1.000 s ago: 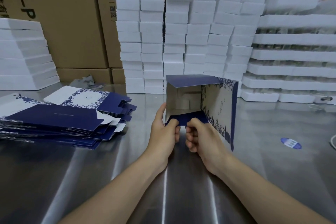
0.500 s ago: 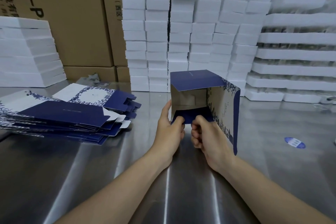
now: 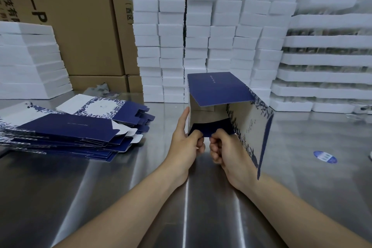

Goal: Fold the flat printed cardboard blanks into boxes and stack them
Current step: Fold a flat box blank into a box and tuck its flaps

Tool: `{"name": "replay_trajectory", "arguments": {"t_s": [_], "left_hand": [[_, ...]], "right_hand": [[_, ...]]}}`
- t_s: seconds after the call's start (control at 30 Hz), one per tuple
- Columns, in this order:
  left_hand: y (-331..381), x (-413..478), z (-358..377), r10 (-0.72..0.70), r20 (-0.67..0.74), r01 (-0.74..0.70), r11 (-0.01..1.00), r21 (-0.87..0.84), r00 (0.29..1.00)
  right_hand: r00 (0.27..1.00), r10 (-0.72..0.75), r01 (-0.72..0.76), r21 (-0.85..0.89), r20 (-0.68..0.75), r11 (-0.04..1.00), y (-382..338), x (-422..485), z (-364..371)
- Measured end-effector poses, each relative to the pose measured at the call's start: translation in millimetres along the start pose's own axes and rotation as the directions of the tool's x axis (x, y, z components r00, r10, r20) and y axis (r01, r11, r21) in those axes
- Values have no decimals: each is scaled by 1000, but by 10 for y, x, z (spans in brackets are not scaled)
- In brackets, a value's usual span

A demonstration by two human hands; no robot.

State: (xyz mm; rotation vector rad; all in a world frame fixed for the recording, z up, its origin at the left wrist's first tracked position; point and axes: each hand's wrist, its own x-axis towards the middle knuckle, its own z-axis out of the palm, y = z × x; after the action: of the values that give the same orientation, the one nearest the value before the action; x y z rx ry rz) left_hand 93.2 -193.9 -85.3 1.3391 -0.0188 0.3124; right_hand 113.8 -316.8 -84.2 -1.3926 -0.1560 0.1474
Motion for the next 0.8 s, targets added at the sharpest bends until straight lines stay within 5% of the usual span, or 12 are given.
{"name": "replay_trajectory", "arguments": {"t_s": [0.33,0.47,0.57,0.8], "left_hand": [[-6,-3,-22,-10,2,10,1000,13,1000],[29,-3,-19,-127,-82,124,991,-43,989],[85,-41,22,-194,-16,194,977,84,981],[100,-118,107,-133,-25,135,985,109,991]], "right_hand": [[999,42,-41,52,-24,998,-27,-24,13],[998,-14,17,60,-59,998,-30,-65,59],[999,-32,32,9,-25,999,-58,-94,67],[999,-38,38,-9,12,999,-58,-164,104]]}}
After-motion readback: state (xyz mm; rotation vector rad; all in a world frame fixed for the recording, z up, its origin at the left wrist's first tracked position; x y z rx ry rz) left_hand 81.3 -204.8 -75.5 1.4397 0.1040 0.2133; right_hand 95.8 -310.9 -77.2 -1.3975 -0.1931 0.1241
